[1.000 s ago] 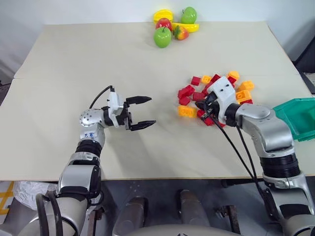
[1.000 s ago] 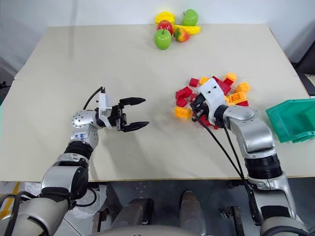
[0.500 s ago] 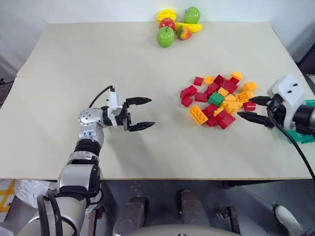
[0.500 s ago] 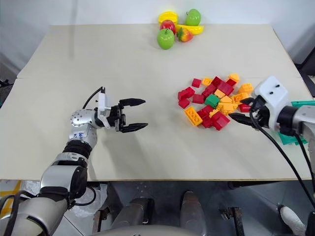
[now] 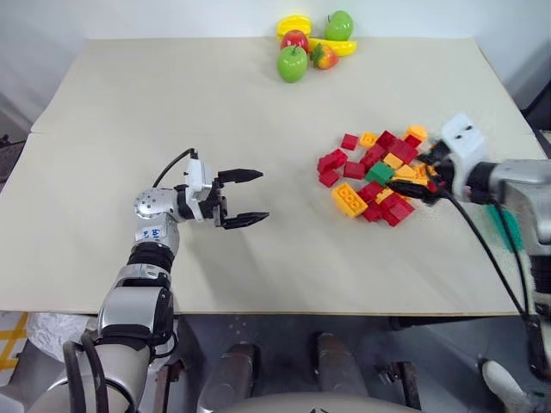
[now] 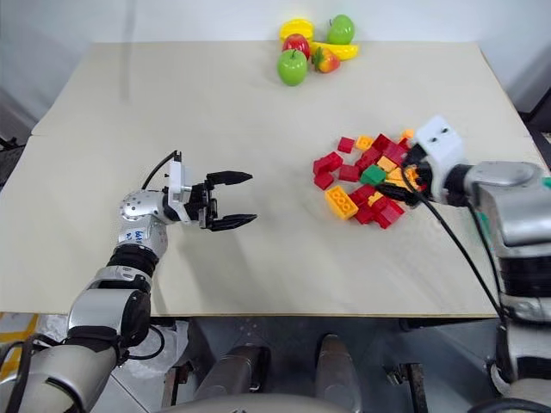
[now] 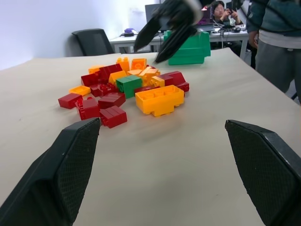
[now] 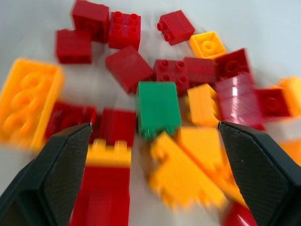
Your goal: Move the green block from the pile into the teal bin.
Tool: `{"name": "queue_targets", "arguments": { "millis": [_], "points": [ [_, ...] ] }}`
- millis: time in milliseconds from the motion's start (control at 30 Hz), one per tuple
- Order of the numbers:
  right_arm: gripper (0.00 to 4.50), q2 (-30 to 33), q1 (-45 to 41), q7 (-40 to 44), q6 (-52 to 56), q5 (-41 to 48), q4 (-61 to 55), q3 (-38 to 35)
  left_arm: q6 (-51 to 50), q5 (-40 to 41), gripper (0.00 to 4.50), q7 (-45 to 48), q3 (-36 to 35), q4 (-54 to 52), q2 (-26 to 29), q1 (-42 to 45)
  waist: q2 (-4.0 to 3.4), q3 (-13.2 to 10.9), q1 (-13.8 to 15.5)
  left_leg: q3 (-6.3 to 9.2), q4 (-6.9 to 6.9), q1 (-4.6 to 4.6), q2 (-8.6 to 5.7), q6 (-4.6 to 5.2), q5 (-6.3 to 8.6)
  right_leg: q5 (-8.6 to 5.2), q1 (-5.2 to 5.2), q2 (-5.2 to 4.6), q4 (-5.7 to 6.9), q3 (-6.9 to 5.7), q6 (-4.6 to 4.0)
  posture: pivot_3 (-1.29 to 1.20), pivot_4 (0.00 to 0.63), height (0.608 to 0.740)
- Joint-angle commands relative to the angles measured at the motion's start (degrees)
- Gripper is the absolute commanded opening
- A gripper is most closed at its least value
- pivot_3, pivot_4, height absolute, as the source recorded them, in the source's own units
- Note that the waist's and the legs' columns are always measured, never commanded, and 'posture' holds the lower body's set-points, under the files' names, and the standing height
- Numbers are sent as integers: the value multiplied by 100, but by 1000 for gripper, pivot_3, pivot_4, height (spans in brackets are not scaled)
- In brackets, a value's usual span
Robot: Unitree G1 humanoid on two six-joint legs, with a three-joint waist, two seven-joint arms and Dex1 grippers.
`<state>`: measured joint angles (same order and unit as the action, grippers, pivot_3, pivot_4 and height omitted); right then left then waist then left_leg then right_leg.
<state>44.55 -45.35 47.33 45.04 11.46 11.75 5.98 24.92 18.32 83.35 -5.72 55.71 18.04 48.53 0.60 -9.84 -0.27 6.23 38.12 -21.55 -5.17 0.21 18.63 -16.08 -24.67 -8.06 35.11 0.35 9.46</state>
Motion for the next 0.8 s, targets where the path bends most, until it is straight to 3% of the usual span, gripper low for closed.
{"name": "queue_targets", "arguments": {
  "millis": [33, 233, 433, 533, 733, 800],
  "points": [
    [4471, -332, -677, -97, -224, -384, 1088, 283, 12, 2, 4500, 24, 2, -231, 15, 97, -1, 0, -11, 0, -1, 0, 0, 0, 0, 0, -1, 1, 7, 0, 0, 0, 150, 740],
    [4471, -774, -1438, 48, -717, -843, 2658, 665, 1, 13, 4500, -12, -13, -377, 41, 53, -3, -2, -7, 9, -5, -7, -3, 3, 2, 0, -4, -3, 1, -9, 0, 0, 150, 740],
    [4471, -872, -1831, 559, -574, -1243, 3295, 1042, -33, 34, 4500, -49, -25, -566, 83, -73, -4, -1, -76, 9, -4, -7, -4, 4, 2, 0, -4, -5, 3, -14, 1, 0, 150, 740],
    [3907, -801, -1836, 953, -365, -1347, 3108, 1204, -55, 37, 4500, -83, -30, -678, 119, -165, -4, -1, -132, 10, -1, -7, -4, 4, 2, 0, -4, -5, 8, -15, 1, 0, 150, 740],
    [1926, -782, -1776, 849, -404, -1216, 2795, 796, -121, 37, 4500, -118, -5, -816, 111, -247, -5, -2, -132, 9, 6, -7, -5, 4, 2, 0, -7, -7, 20, -14, 1, 0, 150, 740],
    [1482, -764, -1757, 782, -383, -1150, 2613, 621, -128, 24, 4500, -127, 12, -791, 88, -203, -6, -2, -131, 9, 6, -7, -6, 4, 2, 0, -7, -8, 22, -15, 1, 0, 150, 740]
  ]
}}
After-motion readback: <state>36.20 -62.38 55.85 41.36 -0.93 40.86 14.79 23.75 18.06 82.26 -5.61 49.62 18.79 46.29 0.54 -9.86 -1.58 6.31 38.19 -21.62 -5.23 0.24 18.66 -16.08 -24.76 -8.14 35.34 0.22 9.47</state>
